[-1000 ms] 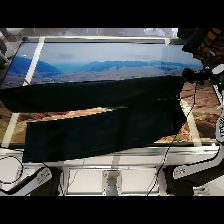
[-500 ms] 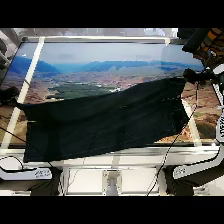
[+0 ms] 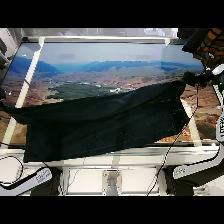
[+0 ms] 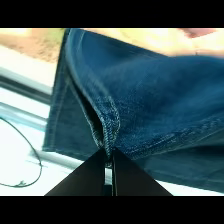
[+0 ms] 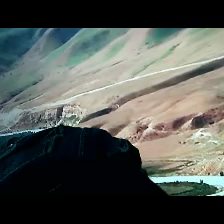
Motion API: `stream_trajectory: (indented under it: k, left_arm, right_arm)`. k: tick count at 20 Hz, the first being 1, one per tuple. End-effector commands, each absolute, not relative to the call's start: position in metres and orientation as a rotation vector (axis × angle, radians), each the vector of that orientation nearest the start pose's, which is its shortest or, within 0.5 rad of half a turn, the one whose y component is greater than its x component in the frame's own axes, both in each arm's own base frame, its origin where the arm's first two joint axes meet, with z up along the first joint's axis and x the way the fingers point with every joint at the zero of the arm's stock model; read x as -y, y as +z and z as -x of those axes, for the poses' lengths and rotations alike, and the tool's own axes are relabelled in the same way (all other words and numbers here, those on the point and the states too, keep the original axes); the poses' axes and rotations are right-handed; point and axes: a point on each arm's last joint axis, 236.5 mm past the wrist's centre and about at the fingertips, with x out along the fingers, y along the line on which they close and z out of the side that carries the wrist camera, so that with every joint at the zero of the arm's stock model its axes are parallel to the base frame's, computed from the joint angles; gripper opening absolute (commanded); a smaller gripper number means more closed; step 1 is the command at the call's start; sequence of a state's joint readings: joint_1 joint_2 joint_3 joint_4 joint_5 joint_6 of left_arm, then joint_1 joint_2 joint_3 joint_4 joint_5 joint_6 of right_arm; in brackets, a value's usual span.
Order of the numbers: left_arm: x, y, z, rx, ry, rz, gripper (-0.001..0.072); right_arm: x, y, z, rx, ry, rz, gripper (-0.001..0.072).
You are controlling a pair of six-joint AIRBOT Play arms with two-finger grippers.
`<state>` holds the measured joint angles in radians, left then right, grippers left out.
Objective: Fold the clothes and pants, and hang the long-sleeved shirts on hangers.
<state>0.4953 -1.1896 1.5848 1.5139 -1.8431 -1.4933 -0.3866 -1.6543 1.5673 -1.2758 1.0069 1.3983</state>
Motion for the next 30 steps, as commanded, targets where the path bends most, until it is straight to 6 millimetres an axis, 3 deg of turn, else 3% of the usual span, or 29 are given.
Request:
stream_trajectory:
  k: [1, 3, 4, 7, 8, 10, 12, 13, 15, 17, 18, 19, 20, 22, 25, 27, 30]
  left_arm:
    - [-0.113, 0.153, -0.273, -1.388, 0.216, 0.371, 0.0027]
    - [-0.125, 0.125, -0.292, -1.438, 0.213, 0.399, 0.0026]
    - [-0.136, 0.107, -0.312, -1.427, 0.221, 0.407, 0.0027]
    - [-0.166, 0.061, -0.395, -1.239, 0.247, 0.527, 0.0027]
    - [-0.177, 0.054, -0.42, -1.147, 0.28, 0.607, 0.0027]
    - [-0.199, 0.061, -0.46, -0.95, 0.325, 0.708, 0.0026]
    - [-0.222, 0.072, -0.48, -0.817, 0.38, 0.714, 0.0026]
    - [-0.227, 0.07, -0.486, -0.792, 0.397, 0.728, 0.0028]
    - [-0.23, 0.047, -0.491, -0.818, 0.411, 0.758, 0.0036]
    - [-0.221, 0.014, -0.495, -0.883, 0.396, 0.804, 0.0132]
    - [-0.213, 0.001, -0.5, -0.906, 0.364, 0.828, 0.0392]
    - [-0.205, -0.005, -0.505, -0.912, 0.323, 0.846, 0.0584]
    - [-0.197, -0.004, -0.513, -0.893, 0.269, 0.86, 0.0653]
    - [-0.187, 0.02, -0.53, -0.803, 0.161, 0.835, 0.0644]
    - [-0.184, 0.061, -0.535, -0.719, 0.071, 0.735, 0.0445]
    - [-0.184, 0.063, -0.515, -0.787, 0.067, 0.641, 0.0444]
    - [-0.193, 0.034, -0.455, -1.046, 0.092, 0.513, 0.0345]
  right_arm:
    - [0.143, 0.012, -0.502, -1.034, -0.119, -0.319, 0.0015]
    - [0.144, 0.016, -0.507, -1.006, -0.122, -0.325, 0.0015]
    - [0.143, 0.019, -0.512, -0.981, -0.121, -0.34, 0.0014]
    - [0.145, 0.021, -0.533, -0.891, -0.162, -0.455, 0.0015]
    - [0.149, 0.019, -0.54, -0.862, -0.192, -0.501, 0.0014]
    - [0.16, 0.023, -0.555, -0.781, -0.244, -0.555, 0.0015]
    - [0.172, 0.031, -0.57, -0.687, -0.282, -0.59, 0.0014]
    - [0.173, 0.029, -0.575, -0.665, -0.29, -0.594, 0.0015]
    - [0.167, 0.011, -0.581, -0.682, -0.286, -0.595, 0.0016]
    - [0.154, -0.019, -0.583, -0.744, -0.273, -0.601, 0.0039]
    - [0.144, -0.036, -0.583, -0.785, -0.263, -0.603, 0.0162]
    - [0.136, -0.049, -0.582, -0.817, -0.253, -0.604, 0.0252]
    - [0.131, -0.054, -0.581, -0.834, -0.246, -0.598, 0.0255]
    - [0.13, -0.049, -0.583, -0.831, -0.24, -0.596, 0.0266]
    - [0.133, -0.025, -0.581, -0.871, -0.204, -0.549, 0.0265]
    - [0.129, -0.014, -0.571, -0.951, -0.157, -0.46, 0.0265]
    - [0.113, -0.007, -0.545, -1.096, -0.035, -0.337, 0.0264]
